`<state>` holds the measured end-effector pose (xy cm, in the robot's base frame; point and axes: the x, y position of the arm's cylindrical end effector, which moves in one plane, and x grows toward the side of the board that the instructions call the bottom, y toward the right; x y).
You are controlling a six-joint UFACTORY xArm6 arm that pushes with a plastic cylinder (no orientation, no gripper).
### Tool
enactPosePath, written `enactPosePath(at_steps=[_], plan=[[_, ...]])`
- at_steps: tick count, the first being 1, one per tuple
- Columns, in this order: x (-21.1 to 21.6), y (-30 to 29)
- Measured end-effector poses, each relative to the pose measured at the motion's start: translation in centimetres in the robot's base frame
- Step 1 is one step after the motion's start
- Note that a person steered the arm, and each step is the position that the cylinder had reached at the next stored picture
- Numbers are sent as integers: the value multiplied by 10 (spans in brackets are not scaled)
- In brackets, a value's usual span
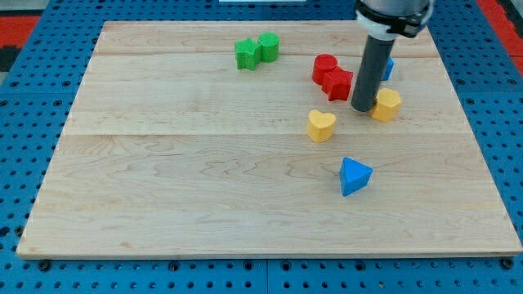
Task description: Slide the red blocks close to the green blocks
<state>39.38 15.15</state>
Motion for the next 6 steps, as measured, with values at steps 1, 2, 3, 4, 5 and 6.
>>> enactPosePath(at_steps=[1, 2, 3, 4, 5, 6], plan=[[-22, -35], [-46, -80], [-14, -56], [-21, -26], [-70, -25], [-86, -85]])
